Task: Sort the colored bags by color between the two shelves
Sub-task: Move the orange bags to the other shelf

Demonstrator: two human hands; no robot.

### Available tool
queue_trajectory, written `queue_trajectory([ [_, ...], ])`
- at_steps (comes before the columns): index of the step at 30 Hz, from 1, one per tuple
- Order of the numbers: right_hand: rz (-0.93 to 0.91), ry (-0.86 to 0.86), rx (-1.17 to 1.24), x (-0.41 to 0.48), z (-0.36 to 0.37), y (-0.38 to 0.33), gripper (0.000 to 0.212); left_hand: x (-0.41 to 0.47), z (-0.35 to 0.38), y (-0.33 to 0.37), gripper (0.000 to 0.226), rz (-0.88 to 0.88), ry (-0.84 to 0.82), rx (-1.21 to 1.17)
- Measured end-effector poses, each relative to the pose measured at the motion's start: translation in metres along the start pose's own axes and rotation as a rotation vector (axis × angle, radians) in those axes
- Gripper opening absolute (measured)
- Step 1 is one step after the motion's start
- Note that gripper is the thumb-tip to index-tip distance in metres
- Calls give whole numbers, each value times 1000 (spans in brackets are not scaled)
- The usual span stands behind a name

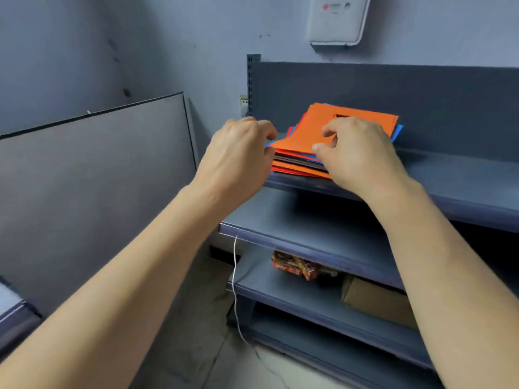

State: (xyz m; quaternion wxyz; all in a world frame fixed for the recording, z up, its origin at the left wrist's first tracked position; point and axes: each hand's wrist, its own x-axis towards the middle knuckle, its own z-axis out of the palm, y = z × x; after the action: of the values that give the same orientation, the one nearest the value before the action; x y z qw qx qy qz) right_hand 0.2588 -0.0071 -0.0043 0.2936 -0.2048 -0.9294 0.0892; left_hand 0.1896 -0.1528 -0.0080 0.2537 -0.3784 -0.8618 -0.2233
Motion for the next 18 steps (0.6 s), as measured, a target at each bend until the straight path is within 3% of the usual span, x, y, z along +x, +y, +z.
queue_trajectory([
  [14,323,16,-74,80,28,107,31,125,126,-2,30,33,-193,-81],
  [18,418,-57,-106,111,53,122,36,161,163,-25,5,-18,-248,-53],
])
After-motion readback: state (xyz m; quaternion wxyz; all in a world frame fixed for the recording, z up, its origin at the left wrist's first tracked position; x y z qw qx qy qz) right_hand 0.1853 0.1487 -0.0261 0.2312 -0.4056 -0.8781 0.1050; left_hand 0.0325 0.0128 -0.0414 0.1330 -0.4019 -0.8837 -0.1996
